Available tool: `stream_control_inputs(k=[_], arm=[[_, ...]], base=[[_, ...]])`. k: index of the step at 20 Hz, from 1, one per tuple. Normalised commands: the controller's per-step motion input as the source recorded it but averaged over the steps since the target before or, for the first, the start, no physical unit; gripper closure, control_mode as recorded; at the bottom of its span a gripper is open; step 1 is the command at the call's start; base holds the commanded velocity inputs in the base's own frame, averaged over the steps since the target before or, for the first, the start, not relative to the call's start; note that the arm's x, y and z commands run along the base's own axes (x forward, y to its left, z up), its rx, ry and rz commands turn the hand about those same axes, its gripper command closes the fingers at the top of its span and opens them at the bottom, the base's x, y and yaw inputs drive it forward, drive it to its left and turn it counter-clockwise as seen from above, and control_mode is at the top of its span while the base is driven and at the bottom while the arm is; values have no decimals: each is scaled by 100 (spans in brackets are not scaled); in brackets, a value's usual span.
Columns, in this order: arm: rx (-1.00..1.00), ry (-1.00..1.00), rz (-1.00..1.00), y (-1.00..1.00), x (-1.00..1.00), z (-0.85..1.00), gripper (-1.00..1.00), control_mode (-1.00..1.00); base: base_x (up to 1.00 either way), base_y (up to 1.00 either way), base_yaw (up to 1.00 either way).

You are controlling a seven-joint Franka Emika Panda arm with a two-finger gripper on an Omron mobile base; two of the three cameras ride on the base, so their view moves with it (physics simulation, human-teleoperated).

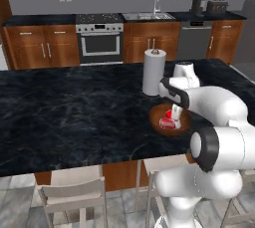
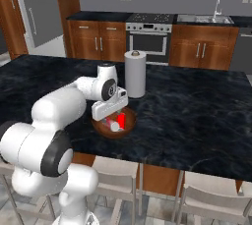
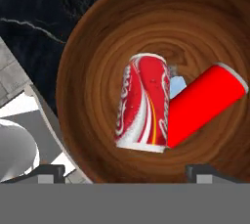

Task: Open the fridge, grab two sodas, and place both sodas inside the bowl with ice on the dining counter.

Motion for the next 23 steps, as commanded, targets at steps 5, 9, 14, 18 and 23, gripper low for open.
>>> stream_control_inputs(k=[5,9,14,18,23], arm=[[2,-5,0,-6,-43,47,-100,-100],[7,0,-1,0,-57,41,-100,-100],[12,0,-9,9,-59,51,-100,-100],[12,0,-16,25,-49,46,-100,-100],[11,0,-20,33,-40,24,-100,-100]], base=[[0,0,0],[0,0,0],[0,0,0],[0,0,0],[0,0,0]])
